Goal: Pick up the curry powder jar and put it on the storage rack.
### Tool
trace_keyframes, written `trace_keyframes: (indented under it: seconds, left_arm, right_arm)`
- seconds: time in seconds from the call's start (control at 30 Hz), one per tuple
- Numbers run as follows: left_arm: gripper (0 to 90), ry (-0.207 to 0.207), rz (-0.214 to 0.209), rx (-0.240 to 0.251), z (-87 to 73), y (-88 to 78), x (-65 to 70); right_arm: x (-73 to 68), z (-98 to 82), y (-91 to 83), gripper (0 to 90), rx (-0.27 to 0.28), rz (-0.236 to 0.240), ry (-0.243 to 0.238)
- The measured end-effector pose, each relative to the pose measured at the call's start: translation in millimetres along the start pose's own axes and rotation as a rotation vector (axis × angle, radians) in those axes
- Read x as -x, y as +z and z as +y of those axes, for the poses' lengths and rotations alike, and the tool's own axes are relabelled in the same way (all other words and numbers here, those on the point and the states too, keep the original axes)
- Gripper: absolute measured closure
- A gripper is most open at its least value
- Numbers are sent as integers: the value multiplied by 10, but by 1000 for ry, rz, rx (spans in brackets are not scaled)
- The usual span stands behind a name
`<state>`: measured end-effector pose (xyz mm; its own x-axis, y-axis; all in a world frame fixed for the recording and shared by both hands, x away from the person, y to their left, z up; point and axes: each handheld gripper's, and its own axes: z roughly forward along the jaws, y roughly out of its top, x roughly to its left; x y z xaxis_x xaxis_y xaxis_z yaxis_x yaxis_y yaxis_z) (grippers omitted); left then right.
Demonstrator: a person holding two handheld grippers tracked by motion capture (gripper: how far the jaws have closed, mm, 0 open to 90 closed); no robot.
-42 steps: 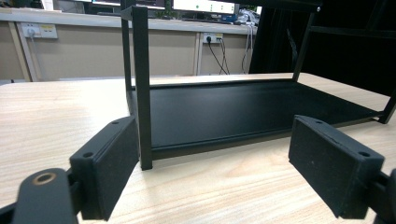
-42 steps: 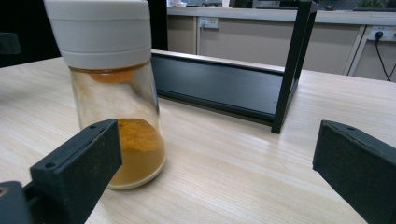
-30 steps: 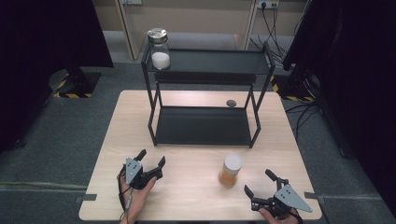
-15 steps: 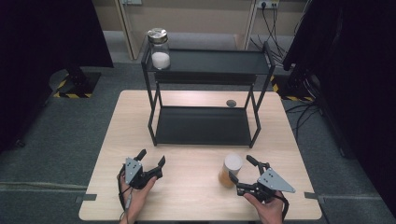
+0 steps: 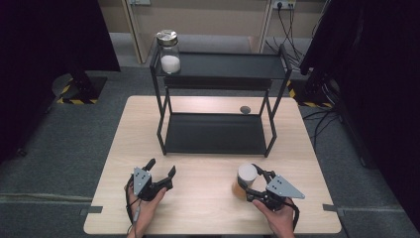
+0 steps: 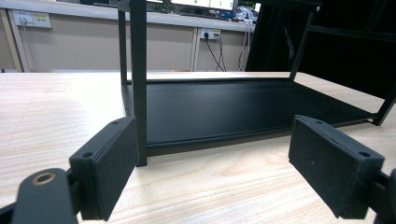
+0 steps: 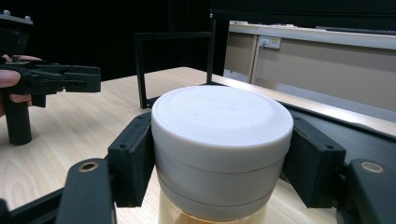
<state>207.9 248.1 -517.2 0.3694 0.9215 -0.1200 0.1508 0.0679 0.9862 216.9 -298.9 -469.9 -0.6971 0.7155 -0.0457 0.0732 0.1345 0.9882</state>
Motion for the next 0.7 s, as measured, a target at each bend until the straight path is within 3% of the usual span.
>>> trace_keyframes:
  seconds: [0.37,0.7]
  left_arm:
    - [157,3,1,1,-1,2,5]
    - [157,6,3,2,-4,2,12]
  right_arm:
    - [-37,19,-24,338,-4,-17,12]
    - [-60,102,-152,338,51,-65,27]
